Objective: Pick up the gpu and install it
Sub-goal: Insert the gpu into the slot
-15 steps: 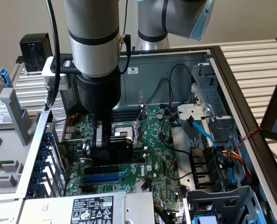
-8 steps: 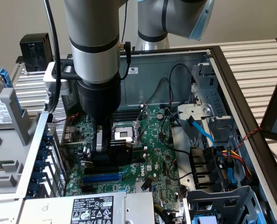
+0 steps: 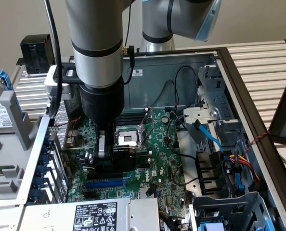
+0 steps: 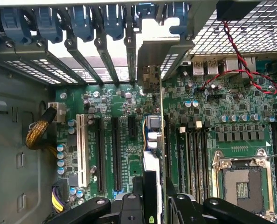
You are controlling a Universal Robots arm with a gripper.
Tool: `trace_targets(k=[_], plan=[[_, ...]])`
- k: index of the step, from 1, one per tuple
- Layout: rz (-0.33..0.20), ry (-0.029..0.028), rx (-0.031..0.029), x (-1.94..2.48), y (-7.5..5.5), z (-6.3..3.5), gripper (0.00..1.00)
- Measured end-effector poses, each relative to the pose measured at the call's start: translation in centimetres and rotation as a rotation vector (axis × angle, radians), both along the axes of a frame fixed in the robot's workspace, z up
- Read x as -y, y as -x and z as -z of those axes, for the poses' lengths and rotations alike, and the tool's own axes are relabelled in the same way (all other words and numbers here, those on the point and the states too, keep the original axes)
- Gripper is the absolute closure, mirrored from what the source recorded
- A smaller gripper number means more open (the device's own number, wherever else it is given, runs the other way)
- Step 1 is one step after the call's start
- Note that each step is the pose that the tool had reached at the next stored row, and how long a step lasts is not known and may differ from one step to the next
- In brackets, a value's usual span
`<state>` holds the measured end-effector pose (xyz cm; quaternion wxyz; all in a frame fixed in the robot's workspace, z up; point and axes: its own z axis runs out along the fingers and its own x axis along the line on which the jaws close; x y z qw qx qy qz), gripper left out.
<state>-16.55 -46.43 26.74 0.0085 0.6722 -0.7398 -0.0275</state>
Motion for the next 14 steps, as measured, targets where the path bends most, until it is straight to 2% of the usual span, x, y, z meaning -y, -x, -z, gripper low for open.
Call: trace_targets(k=[14], plan=[[0.0,0.0011,-0.0007,0.0,0.0,0.26,0.72]])
